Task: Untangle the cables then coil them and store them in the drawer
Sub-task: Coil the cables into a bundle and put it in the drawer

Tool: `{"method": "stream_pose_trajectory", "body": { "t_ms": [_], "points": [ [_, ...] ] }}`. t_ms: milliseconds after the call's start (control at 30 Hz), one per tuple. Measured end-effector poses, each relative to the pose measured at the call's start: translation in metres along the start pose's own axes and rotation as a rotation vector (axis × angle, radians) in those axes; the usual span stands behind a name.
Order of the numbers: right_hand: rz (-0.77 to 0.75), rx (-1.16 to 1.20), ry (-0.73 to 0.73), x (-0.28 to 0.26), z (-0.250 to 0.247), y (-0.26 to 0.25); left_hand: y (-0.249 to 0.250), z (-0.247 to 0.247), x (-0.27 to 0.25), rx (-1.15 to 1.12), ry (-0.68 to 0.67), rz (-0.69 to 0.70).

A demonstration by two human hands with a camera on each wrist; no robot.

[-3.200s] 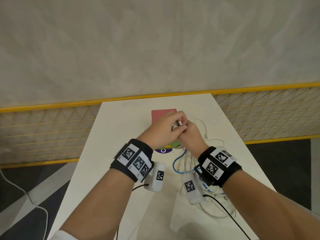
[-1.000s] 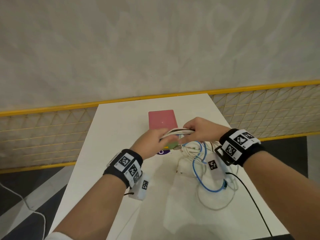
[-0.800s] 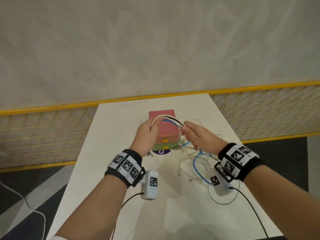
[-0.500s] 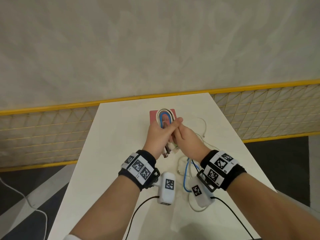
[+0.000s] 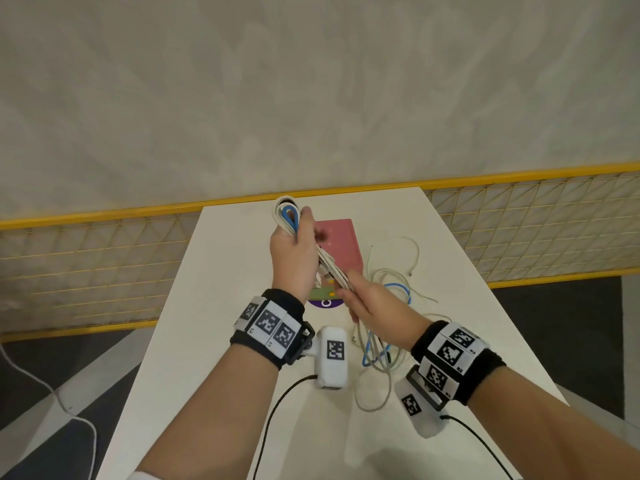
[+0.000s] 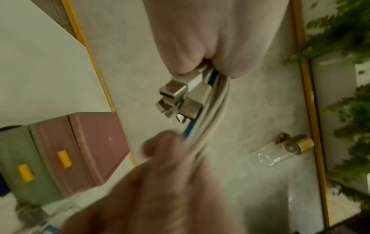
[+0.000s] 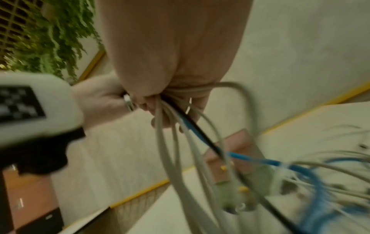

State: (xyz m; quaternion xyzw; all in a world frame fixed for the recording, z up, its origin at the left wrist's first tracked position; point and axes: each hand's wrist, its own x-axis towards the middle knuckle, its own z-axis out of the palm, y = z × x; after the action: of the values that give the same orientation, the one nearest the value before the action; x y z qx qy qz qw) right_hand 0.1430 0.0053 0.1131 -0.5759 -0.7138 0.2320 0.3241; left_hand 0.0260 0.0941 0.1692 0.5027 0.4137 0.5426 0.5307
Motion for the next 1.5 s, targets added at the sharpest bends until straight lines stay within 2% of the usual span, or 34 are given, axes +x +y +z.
{"method": "stream_pose_trajectory", "body": {
  "t_ms": [133, 200, 233, 300, 367, 467, 533, 600, 700, 767, 833, 933, 1033, 1133, 1333, 1500],
  "points": [
    [0.164, -0.213, -0.133, -0.012, 0.002, 0.03, 0.003, -0.001, -0.003, -0.121, -0.055, -0.005],
    [0.187, -0.332, -0.091, -0.005, -0.008, 0.029, 0.002, -0.002, -0.003, -0.143, -0.09, 0.006],
    [0.157, -0.313, -0.027, 0.003, -0.014, 0.022, 0.002, -0.001, -0.003, -0.141, -0.111, 0.016],
    [0.114, -0.07, 0.085, 0.02, -0.019, 0.004, 0.004, 0.004, -0.006, -0.102, -0.139, 0.029],
    [0.106, 0.182, 0.09, 0.031, -0.013, -0.013, 0.012, 0.011, -0.009, -0.098, -0.164, 0.05],
    [0.128, 0.17, 0.09, 0.03, -0.003, -0.016, 0.025, 0.007, -0.005, -0.196, -0.154, 0.076],
    [0.115, 0.149, 0.027, 0.023, -0.004, -0.011, 0.029, -0.008, 0.002, -0.197, -0.133, 0.067],
    [0.151, 0.126, -0.071, 0.017, -0.01, -0.005, 0.026, -0.025, 0.008, -0.118, -0.14, 0.07],
    [0.239, -0.108, -0.144, 0.016, -0.02, 0.009, 0.015, -0.042, 0.012, 0.109, -0.204, 0.049],
    [0.269, -0.27, -0.124, 0.024, -0.026, 0.013, 0.008, -0.043, 0.01, 0.281, -0.274, 0.023],
    [0.291, -0.331, -0.055, 0.034, -0.03, 0.008, 0.002, -0.038, 0.006, 0.412, -0.354, 0.0],
    [0.253, -0.329, 0.03, 0.045, -0.034, -0.006, -0.007, -0.03, -0.002, 0.518, -0.471, -0.071],
    [0.213, -0.309, 0.036, 0.05, -0.036, -0.012, -0.014, -0.028, -0.004, 0.591, -0.592, -0.191],
    [0.202, -0.295, 0.062, 0.05, -0.035, -0.011, -0.018, -0.027, -0.007, 0.628, -0.698, -0.239],
    [0.139, 0.019, 0.106, 0.029, -0.047, -0.001, -0.014, -0.026, -0.005, 0.536, -0.648, -0.167],
    [0.191, 0.118, 0.017, 0.0, -0.047, 0.019, -0.011, -0.032, 0.004, 0.308, -0.576, -0.202]
  ]
}}
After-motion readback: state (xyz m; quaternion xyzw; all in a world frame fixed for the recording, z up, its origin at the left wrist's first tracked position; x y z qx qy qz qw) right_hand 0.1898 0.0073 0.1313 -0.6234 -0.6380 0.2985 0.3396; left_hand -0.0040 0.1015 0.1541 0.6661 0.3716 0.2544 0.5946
